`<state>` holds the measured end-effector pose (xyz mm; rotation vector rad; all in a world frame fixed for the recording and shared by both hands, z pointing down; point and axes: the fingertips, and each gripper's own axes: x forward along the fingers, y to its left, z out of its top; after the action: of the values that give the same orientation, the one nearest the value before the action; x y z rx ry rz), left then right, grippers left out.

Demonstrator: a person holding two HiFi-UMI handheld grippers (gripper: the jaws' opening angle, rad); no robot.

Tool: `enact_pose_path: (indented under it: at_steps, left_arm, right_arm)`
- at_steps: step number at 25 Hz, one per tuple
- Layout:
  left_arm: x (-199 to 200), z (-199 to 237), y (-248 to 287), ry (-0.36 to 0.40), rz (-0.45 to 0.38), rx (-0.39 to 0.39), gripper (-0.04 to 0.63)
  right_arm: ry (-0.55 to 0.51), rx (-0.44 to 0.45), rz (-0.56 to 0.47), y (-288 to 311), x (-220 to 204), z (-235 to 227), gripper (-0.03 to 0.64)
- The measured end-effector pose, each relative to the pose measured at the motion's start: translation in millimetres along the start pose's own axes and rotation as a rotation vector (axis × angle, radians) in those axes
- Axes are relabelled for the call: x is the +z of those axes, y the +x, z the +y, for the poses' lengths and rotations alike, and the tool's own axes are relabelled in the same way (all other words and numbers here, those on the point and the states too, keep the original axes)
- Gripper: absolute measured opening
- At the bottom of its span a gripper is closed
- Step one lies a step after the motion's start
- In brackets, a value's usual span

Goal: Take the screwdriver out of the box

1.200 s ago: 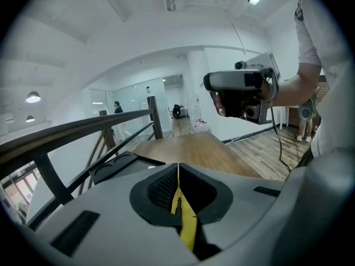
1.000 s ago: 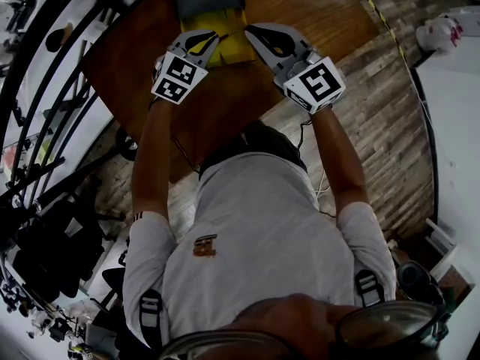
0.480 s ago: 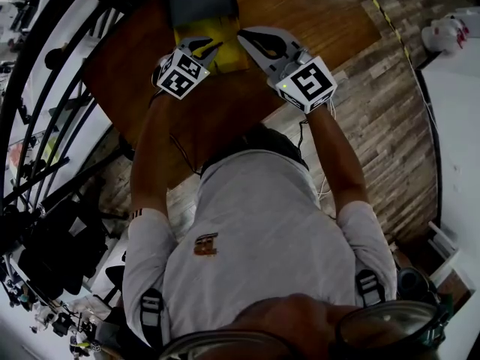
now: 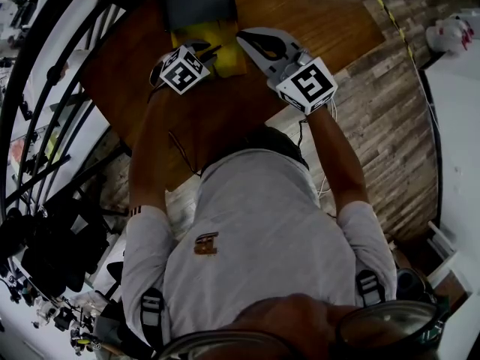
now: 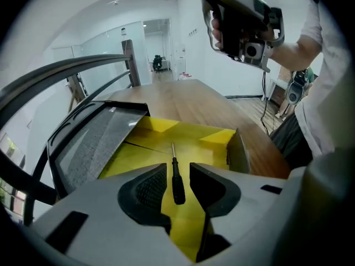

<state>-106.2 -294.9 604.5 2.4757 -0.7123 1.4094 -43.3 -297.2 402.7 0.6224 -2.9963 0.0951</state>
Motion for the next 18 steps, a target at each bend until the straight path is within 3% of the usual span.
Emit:
enact_pose_path:
  at_steps: [18]
  left_arm:
    - [-12, 7, 33, 0.030, 0.169, -0.110, 0.141]
  right_arm:
    - [0.049, -0.001, 0.005, 0, -18, -25, 0.032]
